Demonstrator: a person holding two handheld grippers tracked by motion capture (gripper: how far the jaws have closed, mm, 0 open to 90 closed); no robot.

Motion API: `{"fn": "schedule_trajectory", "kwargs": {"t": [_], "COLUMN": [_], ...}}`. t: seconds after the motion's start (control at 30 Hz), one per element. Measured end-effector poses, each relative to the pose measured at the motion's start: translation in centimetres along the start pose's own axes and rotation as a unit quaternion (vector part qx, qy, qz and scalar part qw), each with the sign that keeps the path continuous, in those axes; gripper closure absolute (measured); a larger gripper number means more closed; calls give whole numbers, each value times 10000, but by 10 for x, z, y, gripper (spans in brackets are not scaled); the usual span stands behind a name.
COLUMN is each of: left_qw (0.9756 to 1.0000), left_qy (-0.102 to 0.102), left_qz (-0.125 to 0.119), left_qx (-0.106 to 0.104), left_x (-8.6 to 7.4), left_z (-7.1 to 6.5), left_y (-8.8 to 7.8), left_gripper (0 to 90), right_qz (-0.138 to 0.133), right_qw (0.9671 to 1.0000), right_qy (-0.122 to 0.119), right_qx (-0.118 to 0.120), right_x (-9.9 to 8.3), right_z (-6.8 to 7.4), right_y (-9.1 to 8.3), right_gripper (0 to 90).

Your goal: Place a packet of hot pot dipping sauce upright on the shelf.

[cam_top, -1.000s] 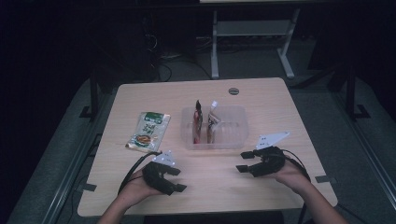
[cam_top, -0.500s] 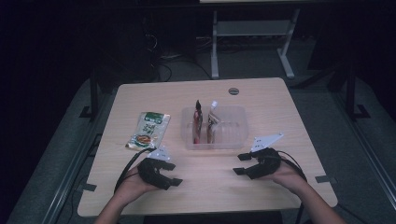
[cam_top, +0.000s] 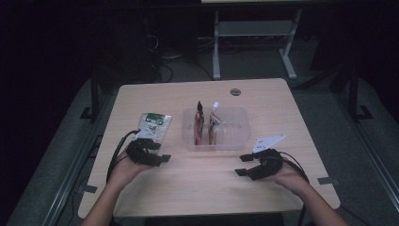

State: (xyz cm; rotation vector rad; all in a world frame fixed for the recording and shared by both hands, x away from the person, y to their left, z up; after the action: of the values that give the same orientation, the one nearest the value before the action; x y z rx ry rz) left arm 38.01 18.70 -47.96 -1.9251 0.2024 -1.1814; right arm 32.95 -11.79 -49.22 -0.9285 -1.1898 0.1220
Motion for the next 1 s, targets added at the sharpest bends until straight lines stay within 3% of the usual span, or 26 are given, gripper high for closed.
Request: {"fn": "schedule_trajectory", "kwargs": {"t": [0.3,0.37,0.57,0.63,0.73,0.8,1.0], "left_qw": [9975,9971,9933,9926,9897,9872,9839], "left_qy": [-413,-492,-598,-718,-839,-941,-1115], "left_qz": [-243,-144,-54,-8,135,183,339], "left_qx": [510,559,988,975,1148,1274,1358], "left_x": [12,11,14,12,9,6,-6], "left_z": [45,52,78,85,97,105,117], "left_y": [-4,-2,4,6,7,7,11], "left_gripper": [341,409,688,799,895,897,898], "right_qz": [4,9,0,-4,-6,1,-11], "right_qw": [10000,10000,10000,10000,10000,10000,10000], "right_qy": [13,16,39,33,40,47,61], "right_qx": [-14,-22,-57,-58,-58,-59,-64], "right_x": [0,0,0,0,0,-1,-1], "right_z": [-2,-2,-4,-4,-4,-5,-5], "right_y": [0,0,0,-1,-1,-2,-2], "right_gripper": [387,388,390,390,390,391,391]}}
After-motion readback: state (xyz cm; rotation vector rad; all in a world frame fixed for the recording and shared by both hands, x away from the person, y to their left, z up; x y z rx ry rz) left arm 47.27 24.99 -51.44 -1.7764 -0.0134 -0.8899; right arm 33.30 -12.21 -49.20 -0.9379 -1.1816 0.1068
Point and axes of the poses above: each handheld gripper's, and its own axes: y roughly forward along the jaws, x roughly out of its top, z roughly to its left, the point moved 9 cm from there along y, roughly forward along the jaws, and after that the axes turned 10 degrees about -x, right-handed, at the moved point
